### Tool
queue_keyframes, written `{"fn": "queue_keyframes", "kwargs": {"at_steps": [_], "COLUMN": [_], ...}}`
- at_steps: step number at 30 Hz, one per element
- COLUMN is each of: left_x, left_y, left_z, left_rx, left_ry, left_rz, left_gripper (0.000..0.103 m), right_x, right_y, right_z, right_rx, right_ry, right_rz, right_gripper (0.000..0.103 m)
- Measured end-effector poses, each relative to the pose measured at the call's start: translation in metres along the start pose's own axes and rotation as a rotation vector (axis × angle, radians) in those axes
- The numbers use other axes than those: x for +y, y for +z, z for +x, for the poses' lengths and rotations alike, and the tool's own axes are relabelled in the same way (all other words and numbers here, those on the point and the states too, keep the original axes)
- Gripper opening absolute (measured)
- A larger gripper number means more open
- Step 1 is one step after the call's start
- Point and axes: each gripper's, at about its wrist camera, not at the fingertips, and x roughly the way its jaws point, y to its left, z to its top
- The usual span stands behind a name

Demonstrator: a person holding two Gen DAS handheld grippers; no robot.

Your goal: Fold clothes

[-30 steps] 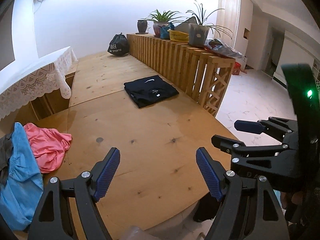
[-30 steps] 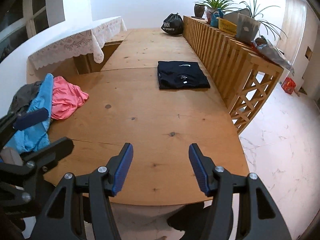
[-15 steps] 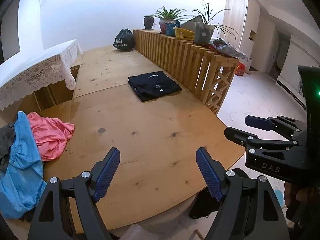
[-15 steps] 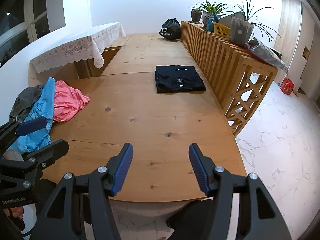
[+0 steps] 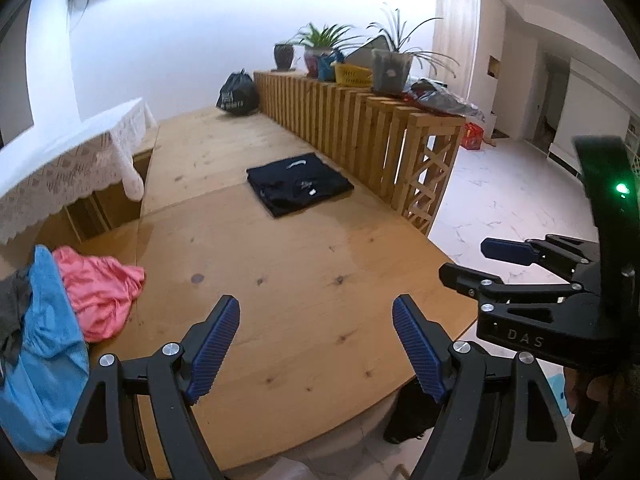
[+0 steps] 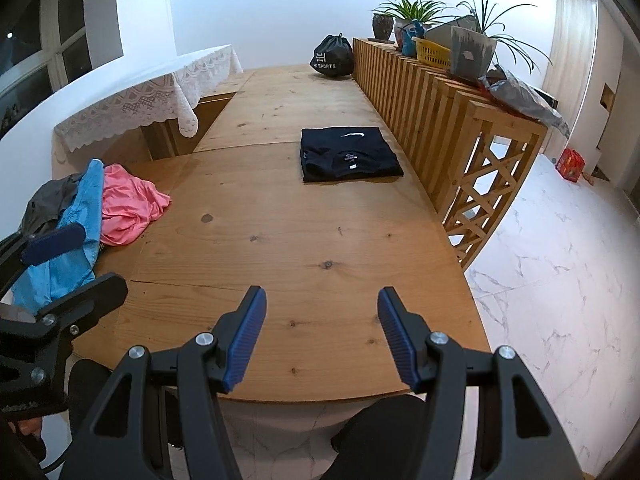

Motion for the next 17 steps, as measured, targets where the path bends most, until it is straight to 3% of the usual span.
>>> {"fn": "queue_keyframes", "kwargs": {"at_steps": [10, 17], "left_x": [-0.0023, -0.0085], "left_y": [0.0023, 0.0035], "left_z": [0.0039, -0.0019], "left_rx": [0.027, -0.003], "left_ry": [0.005, -0.012], "left_rz": [-0.006, 0.015], "left_gripper": [0.077, 0.077], "right_x": [0.0004, 0.0028], "right_y": [-0.0036, -0.0053], "right_z": [0.0007, 0.0006], "right_rx": [0.004, 0.003], "right_ry": [-0.005, -0.010], "right_rz": [-0.002, -0.012], "right_gripper": [0.058, 0.058]}}
